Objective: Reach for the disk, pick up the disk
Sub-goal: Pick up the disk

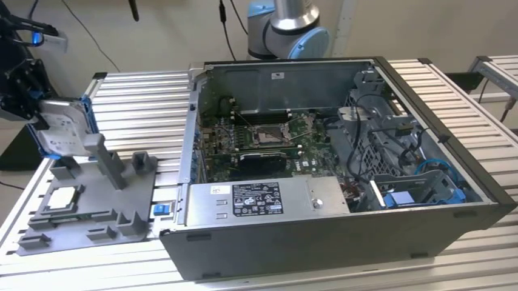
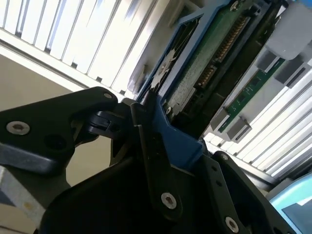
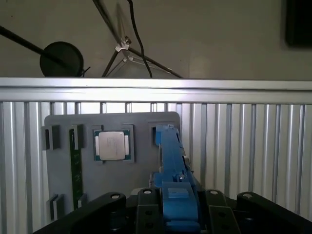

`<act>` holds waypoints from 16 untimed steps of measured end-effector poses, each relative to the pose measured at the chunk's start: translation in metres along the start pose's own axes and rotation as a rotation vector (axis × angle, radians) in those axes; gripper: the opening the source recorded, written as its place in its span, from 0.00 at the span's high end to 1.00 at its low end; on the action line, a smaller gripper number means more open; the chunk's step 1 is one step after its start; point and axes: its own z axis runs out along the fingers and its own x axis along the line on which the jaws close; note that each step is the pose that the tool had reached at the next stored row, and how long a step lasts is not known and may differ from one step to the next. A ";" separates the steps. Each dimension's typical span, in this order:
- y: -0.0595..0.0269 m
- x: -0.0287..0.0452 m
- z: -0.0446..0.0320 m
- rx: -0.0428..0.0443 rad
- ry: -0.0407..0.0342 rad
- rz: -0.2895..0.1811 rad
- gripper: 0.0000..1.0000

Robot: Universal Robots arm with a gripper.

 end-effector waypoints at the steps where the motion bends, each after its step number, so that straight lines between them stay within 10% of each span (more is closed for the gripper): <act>1: 0.0000 -0.0001 -0.0029 0.0001 0.0000 0.000 1.00; 16: 0.0009 -0.0019 -0.0526 0.0001 0.0000 0.000 1.00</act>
